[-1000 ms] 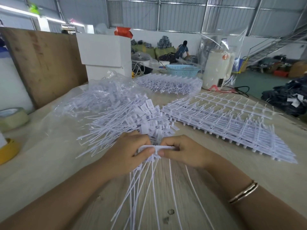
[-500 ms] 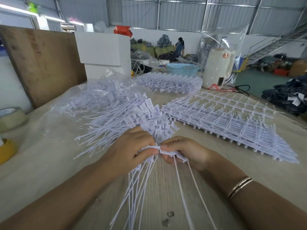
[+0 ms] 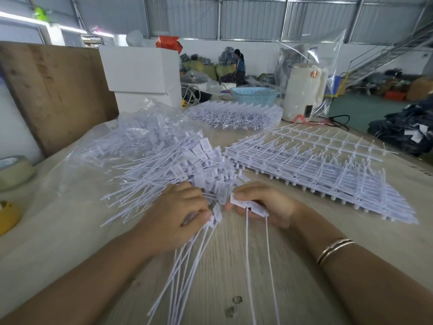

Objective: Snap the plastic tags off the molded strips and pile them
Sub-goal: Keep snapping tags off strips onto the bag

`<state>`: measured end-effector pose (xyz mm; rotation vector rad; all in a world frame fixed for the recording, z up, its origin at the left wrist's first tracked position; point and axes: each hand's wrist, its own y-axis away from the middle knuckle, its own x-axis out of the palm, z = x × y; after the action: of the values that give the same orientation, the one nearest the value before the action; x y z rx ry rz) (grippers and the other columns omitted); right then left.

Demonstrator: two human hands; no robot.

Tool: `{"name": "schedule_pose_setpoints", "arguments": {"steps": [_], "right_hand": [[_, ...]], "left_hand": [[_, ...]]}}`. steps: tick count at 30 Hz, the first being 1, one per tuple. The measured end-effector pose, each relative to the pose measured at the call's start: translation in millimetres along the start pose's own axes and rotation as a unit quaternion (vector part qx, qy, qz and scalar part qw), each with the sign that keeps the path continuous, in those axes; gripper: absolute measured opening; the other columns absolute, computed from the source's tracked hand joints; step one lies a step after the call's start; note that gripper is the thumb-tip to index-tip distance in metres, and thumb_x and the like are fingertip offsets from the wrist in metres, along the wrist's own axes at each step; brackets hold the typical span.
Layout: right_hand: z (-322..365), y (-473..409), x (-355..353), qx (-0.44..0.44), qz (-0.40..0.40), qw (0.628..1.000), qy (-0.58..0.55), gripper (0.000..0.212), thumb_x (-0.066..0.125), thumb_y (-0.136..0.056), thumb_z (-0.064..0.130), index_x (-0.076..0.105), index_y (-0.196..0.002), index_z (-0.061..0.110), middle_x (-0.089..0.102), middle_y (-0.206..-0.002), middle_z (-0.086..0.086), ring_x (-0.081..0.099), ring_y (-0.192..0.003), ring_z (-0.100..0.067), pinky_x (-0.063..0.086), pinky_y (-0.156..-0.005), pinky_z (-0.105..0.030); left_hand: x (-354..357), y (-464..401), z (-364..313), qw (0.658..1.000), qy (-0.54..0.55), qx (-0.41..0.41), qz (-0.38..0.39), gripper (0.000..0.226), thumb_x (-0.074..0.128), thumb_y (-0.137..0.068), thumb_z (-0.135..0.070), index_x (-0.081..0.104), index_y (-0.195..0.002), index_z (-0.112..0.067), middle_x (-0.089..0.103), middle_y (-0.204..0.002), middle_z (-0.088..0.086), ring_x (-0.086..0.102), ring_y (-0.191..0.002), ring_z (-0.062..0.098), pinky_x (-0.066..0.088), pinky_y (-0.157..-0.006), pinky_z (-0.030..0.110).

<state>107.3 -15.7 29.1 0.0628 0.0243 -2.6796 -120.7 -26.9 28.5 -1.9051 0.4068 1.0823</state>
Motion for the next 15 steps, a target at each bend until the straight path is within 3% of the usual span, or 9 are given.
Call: {"name": "schedule_pose_setpoints", "arguments": {"steps": [2,5,8,11,15], "right_hand": [[2,0,4,-0.019,0.047,0.996,0.079,0.024,0.053,-0.074,0.014,0.07,-0.079,-0.002,0.055,-0.058,0.009,0.046,-0.056,-0.008,0.036,-0.059,-0.023],[5,2,13,-0.02,0.094,0.99,0.099,0.028,0.054,-0.077,0.006,0.058,-0.104,0.001,0.06,-0.073,0.006,0.048,-0.057,-0.003,0.035,-0.054,-0.015],[-1,1,23,-0.011,0.135,0.988,0.072,0.031,0.056,-0.081,0.002,0.047,-0.108,0.015,0.066,-0.077,0.013,0.054,-0.061,0.003,0.04,-0.058,-0.01],[-5,-4,30,-0.026,0.138,0.983,0.119,0.033,0.059,-0.084,-0.001,0.044,-0.105,0.02,0.067,-0.087,0.011,0.058,-0.082,-0.004,0.043,-0.077,-0.019],[-4,-4,34,-0.034,0.098,0.989,0.108,0.034,0.062,-0.084,-0.004,0.045,-0.102,0.02,0.063,-0.083,0.006,0.055,-0.085,-0.01,0.04,-0.085,-0.029]], "left_hand": [[4,0,3,0.998,-0.059,-0.009,0.011,0.034,0.043,-0.086,-0.046,0.065,-0.077,-0.021,0.054,-0.079,-0.011,0.041,-0.08,0.006,0.03,-0.072,0.027],[3,0,5,0.997,-0.062,-0.024,-0.029,0.034,0.044,-0.086,-0.049,0.066,-0.087,-0.023,0.053,-0.087,-0.013,0.043,-0.083,0.005,0.03,-0.072,0.025],[4,-1,5,0.998,-0.015,-0.036,-0.056,0.035,0.041,-0.088,-0.047,0.063,-0.082,-0.019,0.051,-0.081,-0.015,0.045,-0.078,0.006,0.035,-0.07,0.03],[7,-2,5,0.998,-0.004,-0.041,-0.048,0.037,0.044,-0.085,-0.053,0.055,-0.071,-0.02,0.045,-0.071,-0.017,0.042,-0.072,0.004,0.034,-0.066,0.03],[9,-5,2,0.997,0.048,-0.037,-0.043,0.035,0.052,-0.079,-0.048,0.044,-0.059,-0.021,0.043,-0.058,-0.012,0.042,-0.063,0.008,0.037,-0.06,0.033]]}}
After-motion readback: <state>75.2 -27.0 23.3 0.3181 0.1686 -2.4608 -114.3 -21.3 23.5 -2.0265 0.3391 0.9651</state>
